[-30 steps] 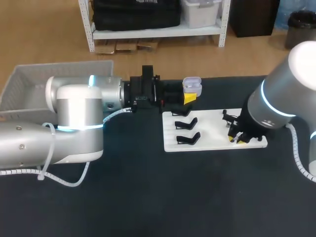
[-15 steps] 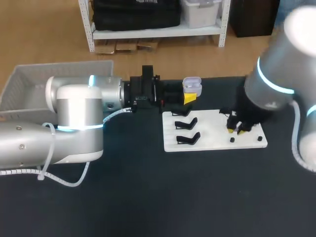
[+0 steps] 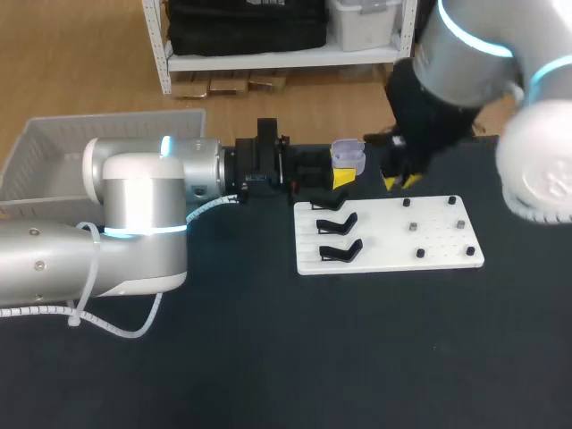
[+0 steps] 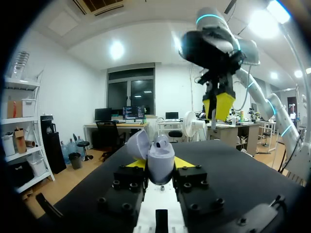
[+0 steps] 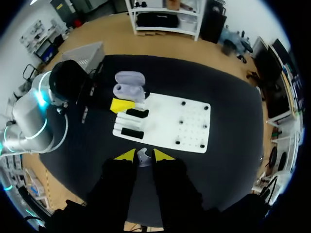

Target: Pick up each earbud case from the left stands, insert the matching earbuds, close the lid, and place the case in the box.

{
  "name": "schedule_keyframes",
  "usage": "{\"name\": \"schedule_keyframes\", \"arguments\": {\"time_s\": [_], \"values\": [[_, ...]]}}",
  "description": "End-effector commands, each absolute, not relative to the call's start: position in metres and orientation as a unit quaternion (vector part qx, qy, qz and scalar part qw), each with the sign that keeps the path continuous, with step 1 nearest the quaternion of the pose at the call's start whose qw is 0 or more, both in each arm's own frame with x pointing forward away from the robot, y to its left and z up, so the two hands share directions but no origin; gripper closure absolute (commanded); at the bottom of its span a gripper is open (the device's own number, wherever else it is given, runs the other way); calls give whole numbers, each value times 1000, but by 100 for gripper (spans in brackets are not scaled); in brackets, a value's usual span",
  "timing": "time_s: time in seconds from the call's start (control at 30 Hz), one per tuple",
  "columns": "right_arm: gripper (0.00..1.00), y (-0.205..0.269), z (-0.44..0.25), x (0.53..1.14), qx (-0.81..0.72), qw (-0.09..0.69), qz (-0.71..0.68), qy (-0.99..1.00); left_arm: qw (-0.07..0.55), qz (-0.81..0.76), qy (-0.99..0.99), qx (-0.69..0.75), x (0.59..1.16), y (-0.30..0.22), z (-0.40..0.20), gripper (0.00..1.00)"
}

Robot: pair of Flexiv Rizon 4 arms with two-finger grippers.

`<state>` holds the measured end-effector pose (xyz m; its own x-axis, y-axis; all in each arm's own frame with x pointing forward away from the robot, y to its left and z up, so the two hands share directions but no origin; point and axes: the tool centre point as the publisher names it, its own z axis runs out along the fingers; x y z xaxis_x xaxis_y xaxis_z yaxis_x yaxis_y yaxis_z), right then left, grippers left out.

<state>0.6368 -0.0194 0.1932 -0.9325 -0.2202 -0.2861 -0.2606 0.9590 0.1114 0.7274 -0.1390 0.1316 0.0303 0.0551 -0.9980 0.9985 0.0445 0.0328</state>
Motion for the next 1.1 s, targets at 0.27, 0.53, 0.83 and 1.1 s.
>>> {"name": "schedule_keyframes", "arguments": {"time_s": [0.27, 0.53, 0.83, 1.1], "values": [[100, 18, 200, 676, -169, 118, 59, 977, 510, -465, 516, 508, 725, -139, 130, 100], [100, 30, 205, 696, -196, 129, 55, 970, 510, -465, 516, 508, 725, -139, 130, 100], [100, 45, 196, 706, -224, 130, 50, 965, 510, -465, 516, 508, 725, -139, 130, 100], [100, 46, 192, 709, -228, 127, 54, 964, 510, -465, 516, 508, 725, -139, 130, 100]]}}
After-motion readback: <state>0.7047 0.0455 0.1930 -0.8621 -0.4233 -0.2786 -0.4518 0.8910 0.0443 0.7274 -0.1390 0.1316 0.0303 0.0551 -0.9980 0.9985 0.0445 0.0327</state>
